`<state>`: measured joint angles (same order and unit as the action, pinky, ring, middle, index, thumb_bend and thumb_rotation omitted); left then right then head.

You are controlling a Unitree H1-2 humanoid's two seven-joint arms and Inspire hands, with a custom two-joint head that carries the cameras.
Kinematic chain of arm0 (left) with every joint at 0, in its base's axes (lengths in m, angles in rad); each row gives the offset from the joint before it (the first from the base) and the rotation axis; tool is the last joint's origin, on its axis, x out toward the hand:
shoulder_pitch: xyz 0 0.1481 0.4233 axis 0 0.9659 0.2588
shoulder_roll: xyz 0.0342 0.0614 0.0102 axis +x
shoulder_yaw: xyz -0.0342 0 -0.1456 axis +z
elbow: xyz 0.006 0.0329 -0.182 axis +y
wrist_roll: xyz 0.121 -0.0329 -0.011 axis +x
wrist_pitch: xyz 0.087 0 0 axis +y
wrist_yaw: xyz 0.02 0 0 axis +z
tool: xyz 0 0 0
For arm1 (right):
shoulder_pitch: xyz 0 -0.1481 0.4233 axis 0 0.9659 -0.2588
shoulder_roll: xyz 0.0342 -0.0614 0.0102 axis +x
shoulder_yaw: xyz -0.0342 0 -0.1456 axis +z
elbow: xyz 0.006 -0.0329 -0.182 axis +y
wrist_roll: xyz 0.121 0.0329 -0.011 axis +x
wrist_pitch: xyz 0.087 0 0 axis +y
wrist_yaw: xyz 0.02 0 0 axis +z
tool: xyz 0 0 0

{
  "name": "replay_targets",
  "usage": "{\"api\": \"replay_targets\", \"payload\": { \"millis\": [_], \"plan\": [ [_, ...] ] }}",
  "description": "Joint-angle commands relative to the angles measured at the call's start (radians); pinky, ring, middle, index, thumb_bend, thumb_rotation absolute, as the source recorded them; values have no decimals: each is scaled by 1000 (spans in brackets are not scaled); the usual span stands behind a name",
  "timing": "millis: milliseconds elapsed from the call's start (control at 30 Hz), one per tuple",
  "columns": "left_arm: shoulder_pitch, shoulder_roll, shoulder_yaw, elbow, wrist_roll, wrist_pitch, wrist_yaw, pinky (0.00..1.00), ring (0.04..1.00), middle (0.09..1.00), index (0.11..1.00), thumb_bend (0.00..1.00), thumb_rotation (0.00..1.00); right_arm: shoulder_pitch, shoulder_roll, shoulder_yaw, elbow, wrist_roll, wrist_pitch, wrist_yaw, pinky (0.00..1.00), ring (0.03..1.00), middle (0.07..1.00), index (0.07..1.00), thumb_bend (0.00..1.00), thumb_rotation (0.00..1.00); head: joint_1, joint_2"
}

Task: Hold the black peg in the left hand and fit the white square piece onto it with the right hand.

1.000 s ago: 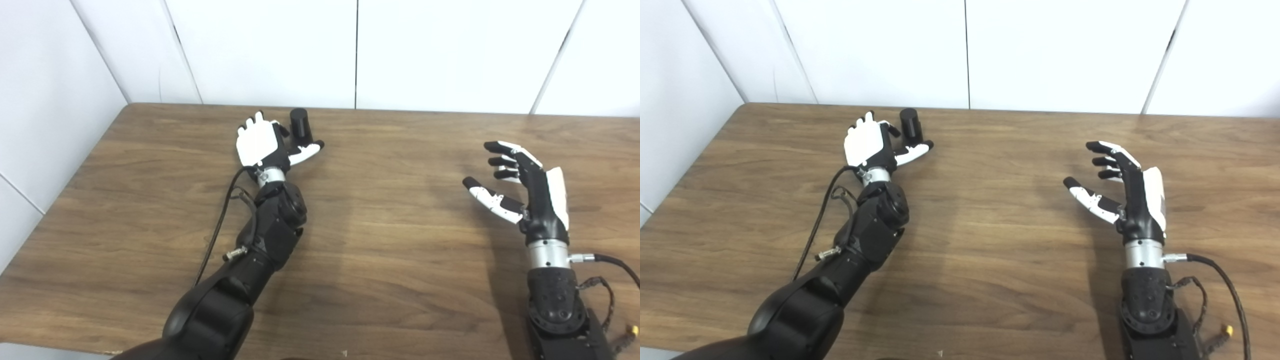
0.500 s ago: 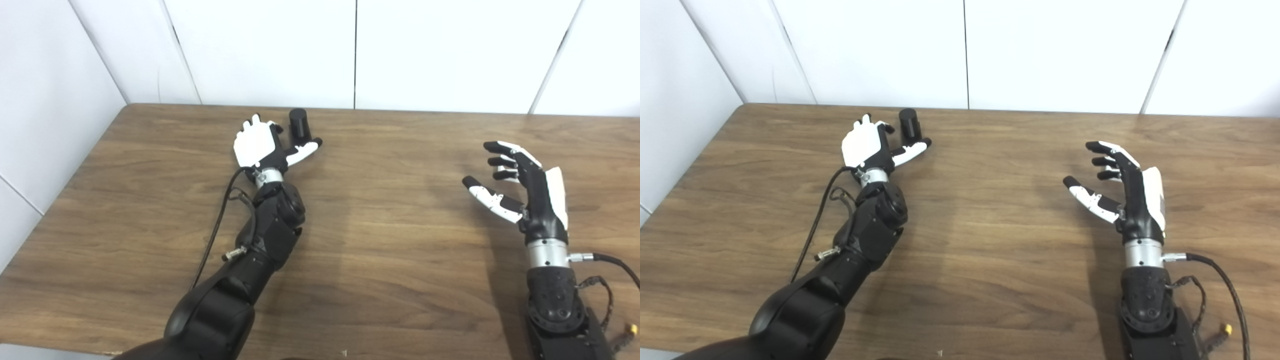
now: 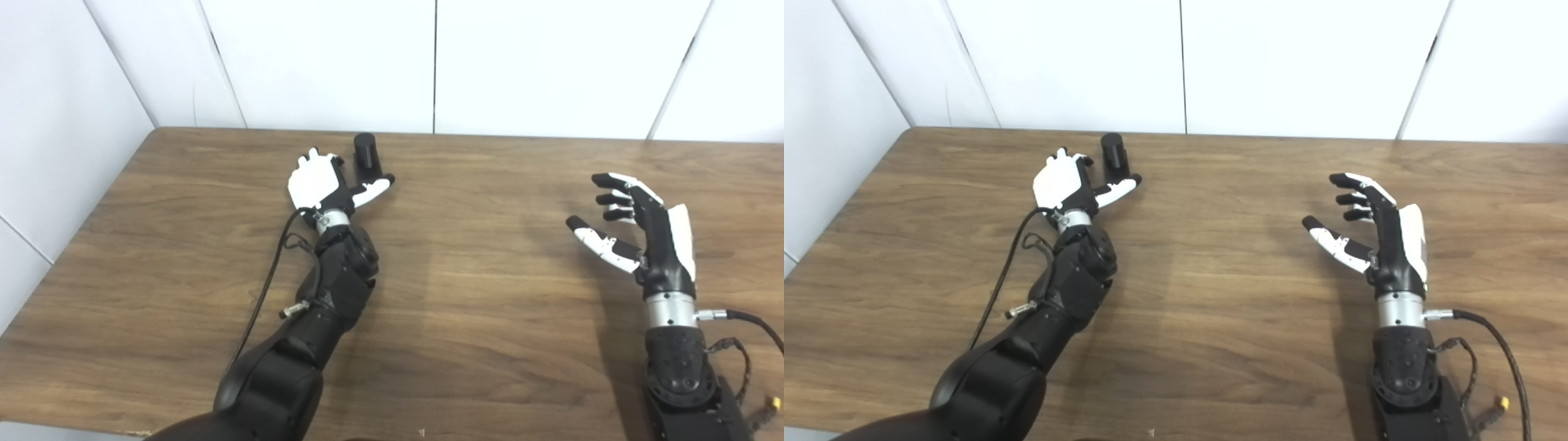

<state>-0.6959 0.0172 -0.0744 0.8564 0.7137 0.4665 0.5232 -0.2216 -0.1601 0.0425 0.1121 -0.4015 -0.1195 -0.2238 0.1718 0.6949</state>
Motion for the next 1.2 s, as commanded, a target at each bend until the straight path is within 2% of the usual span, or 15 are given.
{"api": "replay_targets", "payload": {
  "millis": [0,167,533,733,867,967,1167],
  "plan": [
    [-68,2,9,-7,14,3,26,971,1000,1000,760,1000,669,5,-3,-1,1,-7,-19,-6,584,685,757,718,545,275,0,1],
    [-85,-7,14,23,4,3,31,999,1000,1000,792,1000,657,5,-3,-2,4,-8,-24,-10,587,681,756,716,543,269,-7,1],
    [-117,-11,7,79,-2,3,32,984,1000,1000,818,1000,654,10,-4,-3,-11,-17,-15,-12,576,674,757,718,536,267,-19,2],
    [-124,-15,-11,111,-3,3,50,965,1000,1000,789,1000,605,14,-3,-7,-13,-21,-21,-18,569,655,743,712,540,270,-24,5],
    [-118,-9,-47,128,-20,-2,110,942,1000,1000,667,956,477,21,-1,-11,-19,-18,-21,-21,568,651,741,707,542,273,-29,7],
    [-116,-2,-74,142,-28,-19,140,974,1000,1000,562,894,399,27,-1,-14,-25,-17,-17,-20,569,651,743,706,540,273,-30,9],
    [-103,10,-111,116,-51,-34,156,1000,1000,964,484,841,312,39,-4,-24,-46,-2,-3,-5,591,660,758,699,533,248,-28,16]
  ]
}}
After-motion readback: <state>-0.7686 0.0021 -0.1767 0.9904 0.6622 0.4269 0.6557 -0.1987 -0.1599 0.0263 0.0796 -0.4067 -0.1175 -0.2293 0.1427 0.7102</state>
